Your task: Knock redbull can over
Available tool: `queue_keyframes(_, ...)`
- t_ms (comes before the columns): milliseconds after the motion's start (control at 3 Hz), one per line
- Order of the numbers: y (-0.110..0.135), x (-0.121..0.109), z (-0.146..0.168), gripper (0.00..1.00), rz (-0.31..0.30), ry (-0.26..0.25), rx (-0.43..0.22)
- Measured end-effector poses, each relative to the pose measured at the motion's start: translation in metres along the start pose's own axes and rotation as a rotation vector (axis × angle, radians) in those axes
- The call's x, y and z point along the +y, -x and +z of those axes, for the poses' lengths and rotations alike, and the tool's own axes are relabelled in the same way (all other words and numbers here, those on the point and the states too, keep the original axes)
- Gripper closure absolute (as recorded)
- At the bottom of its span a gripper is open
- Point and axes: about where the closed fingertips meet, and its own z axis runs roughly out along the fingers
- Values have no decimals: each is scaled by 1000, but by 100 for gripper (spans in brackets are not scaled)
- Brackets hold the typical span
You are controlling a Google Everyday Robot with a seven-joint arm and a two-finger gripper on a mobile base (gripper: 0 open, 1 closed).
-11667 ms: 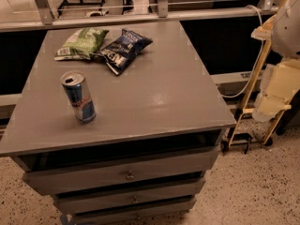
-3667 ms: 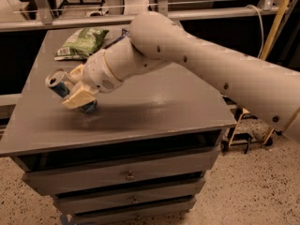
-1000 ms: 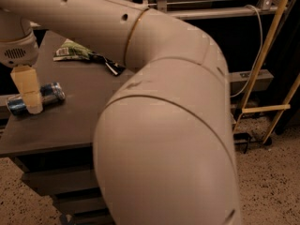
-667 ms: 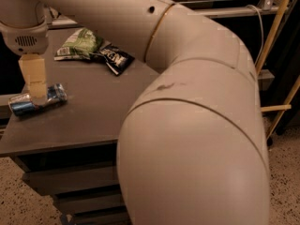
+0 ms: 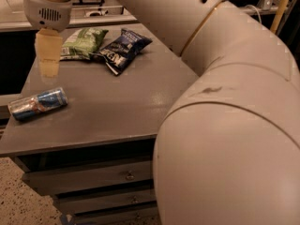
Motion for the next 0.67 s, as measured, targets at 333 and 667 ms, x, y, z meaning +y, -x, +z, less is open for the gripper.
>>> queue_keyframes(333,-10,1,-26,0,31,-27,-71)
queue_keyframes(667,-10,1,-26,0,31,-27,-71)
